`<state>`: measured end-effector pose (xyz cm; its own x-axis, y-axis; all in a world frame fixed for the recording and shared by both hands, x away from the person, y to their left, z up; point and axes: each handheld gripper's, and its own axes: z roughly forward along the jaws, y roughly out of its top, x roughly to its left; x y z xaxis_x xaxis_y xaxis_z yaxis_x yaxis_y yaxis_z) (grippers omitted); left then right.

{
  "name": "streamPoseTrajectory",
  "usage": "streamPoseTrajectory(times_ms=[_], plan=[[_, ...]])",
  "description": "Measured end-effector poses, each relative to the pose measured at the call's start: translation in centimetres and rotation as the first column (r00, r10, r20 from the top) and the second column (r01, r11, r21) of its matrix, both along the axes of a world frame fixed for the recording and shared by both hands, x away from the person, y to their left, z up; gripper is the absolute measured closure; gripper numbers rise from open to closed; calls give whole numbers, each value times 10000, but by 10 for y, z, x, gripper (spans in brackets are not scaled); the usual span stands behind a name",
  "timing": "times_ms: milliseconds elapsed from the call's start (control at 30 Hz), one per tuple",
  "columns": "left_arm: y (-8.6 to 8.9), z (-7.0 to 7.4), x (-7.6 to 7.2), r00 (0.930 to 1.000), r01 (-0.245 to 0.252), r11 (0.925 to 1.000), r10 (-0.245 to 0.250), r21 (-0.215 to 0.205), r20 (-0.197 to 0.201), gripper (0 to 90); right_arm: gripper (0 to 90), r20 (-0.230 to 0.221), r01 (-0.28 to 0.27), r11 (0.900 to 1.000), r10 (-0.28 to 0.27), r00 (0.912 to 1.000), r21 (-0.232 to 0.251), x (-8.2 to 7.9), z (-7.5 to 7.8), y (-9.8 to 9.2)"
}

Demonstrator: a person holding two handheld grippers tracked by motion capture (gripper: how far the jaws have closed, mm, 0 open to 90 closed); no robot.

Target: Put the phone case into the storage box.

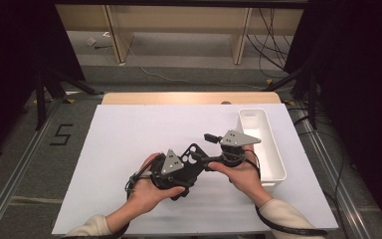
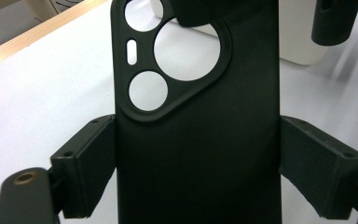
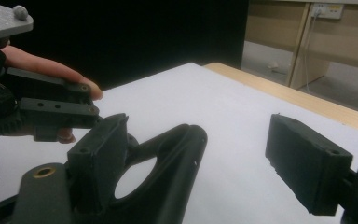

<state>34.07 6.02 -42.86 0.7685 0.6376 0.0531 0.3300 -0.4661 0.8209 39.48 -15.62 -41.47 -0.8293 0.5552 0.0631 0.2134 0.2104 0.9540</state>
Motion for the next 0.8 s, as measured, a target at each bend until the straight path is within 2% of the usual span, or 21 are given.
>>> streamPoseTrajectory(times_ms=[800], plan=[[-7,1,0,9999,77,9999,-78,86,105,150,270,-354,23,10000,-21,9994,68,5,-4,8]])
